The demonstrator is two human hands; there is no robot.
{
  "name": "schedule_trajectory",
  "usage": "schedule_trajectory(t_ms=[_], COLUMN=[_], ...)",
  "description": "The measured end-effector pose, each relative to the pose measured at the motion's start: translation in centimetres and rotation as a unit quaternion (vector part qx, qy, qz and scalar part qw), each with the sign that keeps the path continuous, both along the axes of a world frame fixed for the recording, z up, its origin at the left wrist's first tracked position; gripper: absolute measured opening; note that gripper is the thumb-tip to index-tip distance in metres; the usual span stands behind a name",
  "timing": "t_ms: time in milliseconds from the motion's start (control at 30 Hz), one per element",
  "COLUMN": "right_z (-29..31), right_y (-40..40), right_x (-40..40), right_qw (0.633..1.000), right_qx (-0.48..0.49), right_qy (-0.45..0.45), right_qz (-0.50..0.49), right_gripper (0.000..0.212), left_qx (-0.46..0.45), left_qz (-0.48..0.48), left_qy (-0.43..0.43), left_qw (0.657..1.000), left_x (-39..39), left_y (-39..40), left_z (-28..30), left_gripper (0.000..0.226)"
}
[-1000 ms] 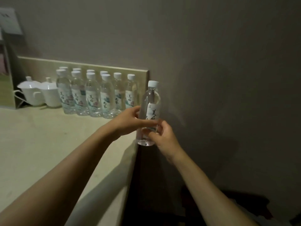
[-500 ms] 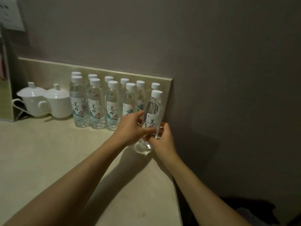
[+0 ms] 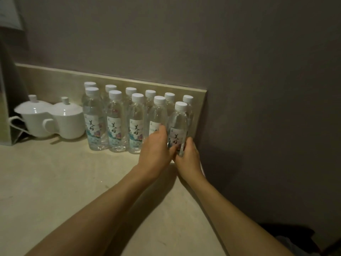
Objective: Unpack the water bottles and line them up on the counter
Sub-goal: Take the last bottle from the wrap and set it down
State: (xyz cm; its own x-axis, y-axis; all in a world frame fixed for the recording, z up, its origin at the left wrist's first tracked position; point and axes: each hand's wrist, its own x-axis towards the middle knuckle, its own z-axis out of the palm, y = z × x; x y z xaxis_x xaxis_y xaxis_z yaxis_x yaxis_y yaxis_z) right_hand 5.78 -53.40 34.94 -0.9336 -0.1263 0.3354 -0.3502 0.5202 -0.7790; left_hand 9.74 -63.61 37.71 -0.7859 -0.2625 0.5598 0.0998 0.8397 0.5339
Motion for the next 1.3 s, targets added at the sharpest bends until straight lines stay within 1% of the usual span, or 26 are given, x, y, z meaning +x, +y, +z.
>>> schedule_trajectory(t_ms=[67, 167, 300, 433, 567, 700, 900, 1000, 1067, 1167, 1200, 1267, 1300], right_z=[0.1, 0.5, 1.2, 1.6, 2.1, 2.4, 2.2, 2.5, 2.7, 3.0, 3.1, 3.1, 3.3], right_y=[-0.2, -0.3, -0.4, -0.6, -0.8, -1.1, -1.4, -1.8, -2.0, -2.1, -2.1, -2.0, -1.9], right_x=[-0.2, -0.5, -0.9, -0.7, -0.9, -0.9, -0.7, -0.8, -0.9, -0.9, -0.9, -0.8, -0.5], right_qw=[0.999, 0.995, 0.991, 0.987, 0.985, 0.984, 0.983, 0.983, 0.986, 0.989, 0.989, 0.987, 0.987], right_qx=[0.044, 0.096, 0.128, 0.153, 0.167, 0.169, 0.171, 0.172, 0.132, 0.057, 0.036, 0.052, 0.058], right_qy=[0.008, 0.002, -0.013, -0.017, -0.023, -0.023, -0.027, -0.029, -0.06, -0.101, -0.115, -0.123, -0.128], right_qz=[-0.017, -0.024, -0.028, -0.041, -0.047, -0.054, -0.057, -0.063, -0.077, -0.088, -0.082, -0.088, -0.075], right_gripper=[0.04, 0.039, 0.041, 0.037, 0.038, 0.036, 0.047, 0.041, 0.033, 0.042, 0.042, 0.04, 0.042], left_qx=[-0.022, -0.037, -0.049, -0.052, -0.055, -0.049, -0.052, -0.057, -0.077, -0.077, -0.069, -0.049, -0.038], left_qz=[-0.003, -0.001, 0.005, 0.011, 0.01, 0.015, 0.017, 0.026, 0.029, 0.036, 0.035, 0.026, 0.022], left_qy=[-0.001, -0.007, -0.003, -0.017, -0.005, -0.013, -0.036, -0.046, -0.057, -0.054, -0.048, -0.04, -0.037], left_qw=[1.0, 0.999, 0.999, 0.998, 0.998, 0.999, 0.998, 0.997, 0.995, 0.995, 0.996, 0.998, 0.998], left_x=[-0.3, -0.6, -1.0, -1.3, -1.5, -1.7, -1.4, -1.3, -1.1, -0.6, -0.4, 0.3, 0.8], left_y=[0.2, 0.3, 0.5, 0.6, 0.4, 0.6, 0.5, 0.5, 0.7, 1.2, 1.3, 1.6, 1.7], left_z=[0.1, 0.4, 0.5, 0.7, 0.5, 0.7, 0.3, 0.7, 0.9, 1.0, 0.8, 0.5, 0.3], left_gripper=[0.028, 0.026, 0.022, 0.021, 0.019, 0.018, 0.013, 0.01, 0.009, 0.009, 0.009, 0.01, 0.011])
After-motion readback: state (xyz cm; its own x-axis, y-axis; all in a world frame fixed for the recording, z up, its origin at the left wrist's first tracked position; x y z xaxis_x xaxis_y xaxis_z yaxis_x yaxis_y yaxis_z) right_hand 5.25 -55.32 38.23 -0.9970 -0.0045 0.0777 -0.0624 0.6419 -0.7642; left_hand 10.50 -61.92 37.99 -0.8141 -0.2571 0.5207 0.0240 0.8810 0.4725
